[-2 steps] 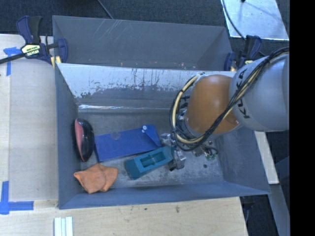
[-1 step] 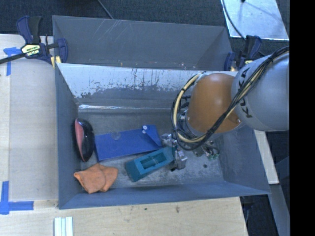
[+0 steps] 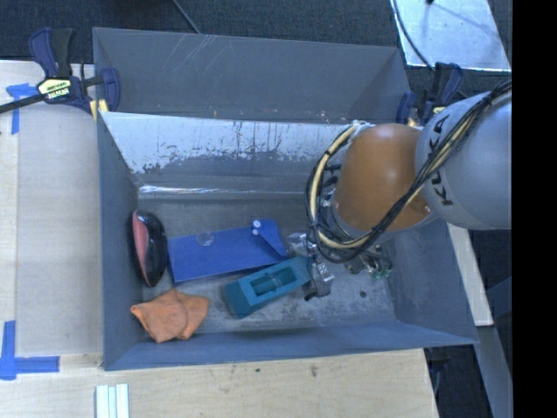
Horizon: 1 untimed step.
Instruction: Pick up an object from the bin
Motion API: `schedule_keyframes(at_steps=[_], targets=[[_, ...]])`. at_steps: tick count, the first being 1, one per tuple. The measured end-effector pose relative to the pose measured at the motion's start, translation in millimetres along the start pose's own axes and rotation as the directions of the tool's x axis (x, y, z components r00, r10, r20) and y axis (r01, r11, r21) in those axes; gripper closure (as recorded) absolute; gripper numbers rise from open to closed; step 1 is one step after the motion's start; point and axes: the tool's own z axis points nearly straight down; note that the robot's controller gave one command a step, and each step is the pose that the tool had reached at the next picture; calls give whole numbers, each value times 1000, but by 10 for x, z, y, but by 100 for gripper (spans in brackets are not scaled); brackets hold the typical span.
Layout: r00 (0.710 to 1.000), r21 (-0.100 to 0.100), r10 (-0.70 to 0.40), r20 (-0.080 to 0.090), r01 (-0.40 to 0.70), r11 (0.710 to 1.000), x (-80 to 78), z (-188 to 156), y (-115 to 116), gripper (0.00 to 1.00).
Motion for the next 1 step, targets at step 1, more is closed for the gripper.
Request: schedule_keyframes(at_steps=[1], targets=[[1000, 1, 1, 4, -1, 1000, -5, -80, -6, 100]])
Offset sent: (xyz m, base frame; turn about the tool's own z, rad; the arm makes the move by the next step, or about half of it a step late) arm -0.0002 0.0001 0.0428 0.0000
